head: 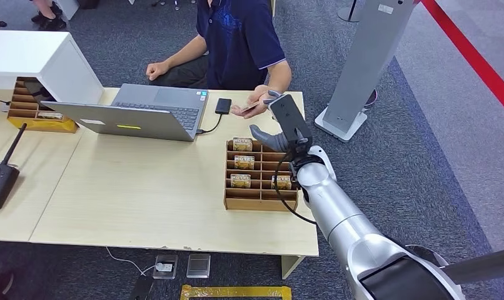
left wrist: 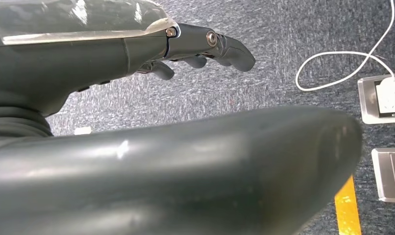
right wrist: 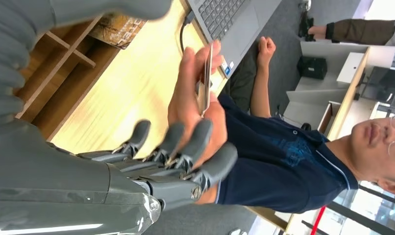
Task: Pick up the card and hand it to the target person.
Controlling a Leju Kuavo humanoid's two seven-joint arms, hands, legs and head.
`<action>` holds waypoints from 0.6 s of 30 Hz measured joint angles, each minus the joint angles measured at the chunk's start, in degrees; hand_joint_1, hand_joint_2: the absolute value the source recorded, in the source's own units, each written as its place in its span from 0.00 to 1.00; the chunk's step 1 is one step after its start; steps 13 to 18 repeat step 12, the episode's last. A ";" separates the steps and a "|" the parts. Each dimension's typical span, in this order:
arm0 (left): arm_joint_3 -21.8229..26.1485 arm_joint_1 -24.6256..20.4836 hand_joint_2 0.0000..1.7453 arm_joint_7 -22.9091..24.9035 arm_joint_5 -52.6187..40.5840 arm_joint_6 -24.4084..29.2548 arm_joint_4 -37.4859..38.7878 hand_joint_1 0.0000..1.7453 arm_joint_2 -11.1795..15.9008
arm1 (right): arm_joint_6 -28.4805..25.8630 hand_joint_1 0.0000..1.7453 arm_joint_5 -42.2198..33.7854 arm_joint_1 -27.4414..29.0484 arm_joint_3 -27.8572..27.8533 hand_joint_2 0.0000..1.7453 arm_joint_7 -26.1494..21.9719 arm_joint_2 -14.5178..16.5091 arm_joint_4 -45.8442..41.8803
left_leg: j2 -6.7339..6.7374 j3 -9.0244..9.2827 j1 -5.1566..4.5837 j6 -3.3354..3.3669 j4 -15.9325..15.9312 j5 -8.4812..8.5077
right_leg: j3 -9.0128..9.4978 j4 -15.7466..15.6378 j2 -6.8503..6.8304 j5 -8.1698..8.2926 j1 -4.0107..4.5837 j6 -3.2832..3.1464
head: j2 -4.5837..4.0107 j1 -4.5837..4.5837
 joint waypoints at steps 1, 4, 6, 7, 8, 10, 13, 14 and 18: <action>0.00 0.00 0.00 0.05 0.03 0.03 0.00 0.00 0.00 | -0.90 0.00 0.32 -0.03 0.08 1.00 -0.28 0.03 0.12 | 0.00 0.00 0.00 0.00 0.00 0.00 | 0.00 0.00 0.00 0.00 0.00 0.00 | 0.00 0.00; 0.00 0.00 0.00 0.09 0.22 0.13 0.00 0.00 0.00 | -6.08 0.00 2.39 -0.06 0.36 1.00 -1.97 0.11 0.28 | 0.00 0.00 0.00 0.00 0.00 0.00 | 0.00 0.00 0.00 0.00 0.00 0.00 | -0.01 0.01; 0.00 0.00 0.00 0.09 0.33 0.14 0.00 0.00 0.00 | -10.25 0.00 4.03 -0.08 0.64 1.00 -3.43 0.16 0.26 | 0.00 0.00 0.00 0.00 0.00 0.00 | 0.00 0.00 0.00 0.00 0.00 0.00 | -0.01 0.01; 0.00 0.00 0.00 0.09 0.36 0.14 0.00 0.00 0.00 | -12.06 0.00 4.68 -0.05 0.82 1.00 -4.24 0.17 0.14 | 0.00 0.00 0.00 0.00 0.00 0.00 | 0.00 0.00 0.00 0.00 0.00 0.00 | -0.01 0.00; 0.00 0.01 0.00 0.09 0.38 0.14 0.00 0.00 0.00 | -13.86 0.00 5.32 0.00 1.03 1.00 -5.10 0.16 -0.08 | 0.00 0.01 0.00 0.00 0.00 0.00 | 0.00 0.00 0.00 0.00 0.00 0.00 | -0.01 -0.01; 0.00 0.01 0.00 0.09 0.43 0.12 0.00 0.00 -0.01 | -17.31 0.00 6.68 0.24 1.32 1.00 -6.53 0.12 -0.90 | 0.01 0.01 0.00 0.00 0.00 0.00 | -0.01 0.00 0.00 0.00 0.00 0.00 | -0.01 -0.01; 0.00 0.01 0.00 0.09 0.45 0.06 0.00 0.00 -0.01 | -20.48 0.00 8.38 0.66 1.48 1.00 -7.10 0.01 -1.80 | 0.01 0.02 0.00 0.00 0.00 0.00 | -0.01 0.00 0.00 0.00 0.00 0.00 | -0.01 -0.01; 0.00 0.01 0.00 0.09 0.45 0.06 0.00 0.00 -0.01 | -20.48 0.00 8.38 0.66 1.48 1.00 -7.10 0.01 -1.80 | 0.01 0.02 0.00 0.00 0.00 0.00 | -0.01 0.00 0.00 0.00 0.00 0.00 | -0.01 -0.01; 0.00 0.01 0.00 0.09 0.45 0.06 0.00 0.00 -0.01 | -20.48 0.00 8.38 0.66 1.48 1.00 -7.10 0.01 -1.80 | 0.01 0.02 0.00 0.00 0.00 0.00 | -0.01 0.00 0.00 0.00 0.00 0.00 | -0.01 -0.01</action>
